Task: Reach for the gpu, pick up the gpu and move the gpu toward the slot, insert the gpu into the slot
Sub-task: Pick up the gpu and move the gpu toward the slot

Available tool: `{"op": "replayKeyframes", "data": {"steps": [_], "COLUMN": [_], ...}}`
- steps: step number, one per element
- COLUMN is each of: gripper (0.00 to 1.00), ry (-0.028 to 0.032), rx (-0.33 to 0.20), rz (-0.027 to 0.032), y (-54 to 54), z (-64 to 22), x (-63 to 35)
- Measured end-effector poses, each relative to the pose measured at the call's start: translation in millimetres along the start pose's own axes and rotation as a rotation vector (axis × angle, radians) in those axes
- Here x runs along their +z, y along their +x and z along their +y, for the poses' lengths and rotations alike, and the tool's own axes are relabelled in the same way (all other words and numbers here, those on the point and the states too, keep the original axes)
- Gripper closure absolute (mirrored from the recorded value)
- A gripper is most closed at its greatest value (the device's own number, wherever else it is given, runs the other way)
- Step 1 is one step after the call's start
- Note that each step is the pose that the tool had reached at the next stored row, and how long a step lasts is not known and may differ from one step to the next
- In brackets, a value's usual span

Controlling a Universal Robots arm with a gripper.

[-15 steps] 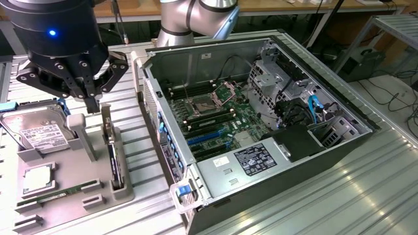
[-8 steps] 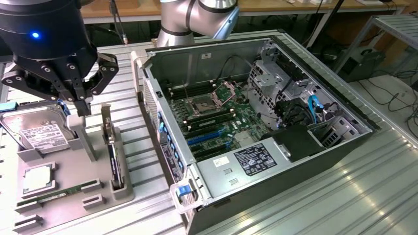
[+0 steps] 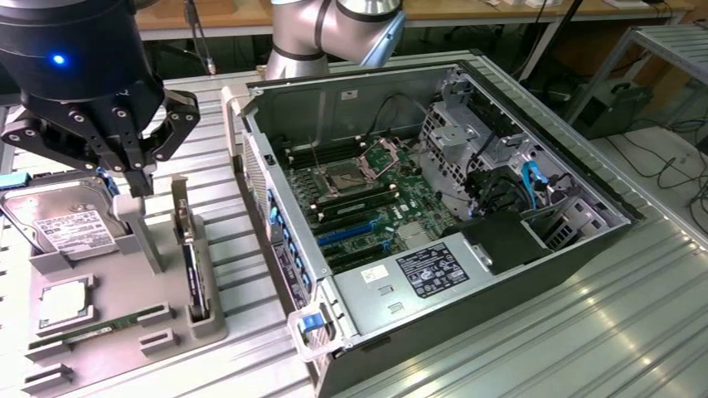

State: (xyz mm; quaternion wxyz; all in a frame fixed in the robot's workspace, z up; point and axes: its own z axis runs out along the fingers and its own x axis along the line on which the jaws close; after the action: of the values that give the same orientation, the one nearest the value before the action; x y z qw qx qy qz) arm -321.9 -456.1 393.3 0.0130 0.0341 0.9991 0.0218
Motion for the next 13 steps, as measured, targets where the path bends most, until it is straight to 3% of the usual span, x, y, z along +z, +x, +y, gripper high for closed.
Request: {"op": "replayKeyframes", "data": {"steps": [7,9,13], "gripper": [0.89,0.83,0.58], "ry": [0.0,0.0,0.0], "rx": [0.0,0.0,0.0], "rz": [0.0,0.0,0.0], "y": [0.1,0.2,0.2], "z": [0.0,0.0,0.0], "x": [0.0,0.0,0.0]}}
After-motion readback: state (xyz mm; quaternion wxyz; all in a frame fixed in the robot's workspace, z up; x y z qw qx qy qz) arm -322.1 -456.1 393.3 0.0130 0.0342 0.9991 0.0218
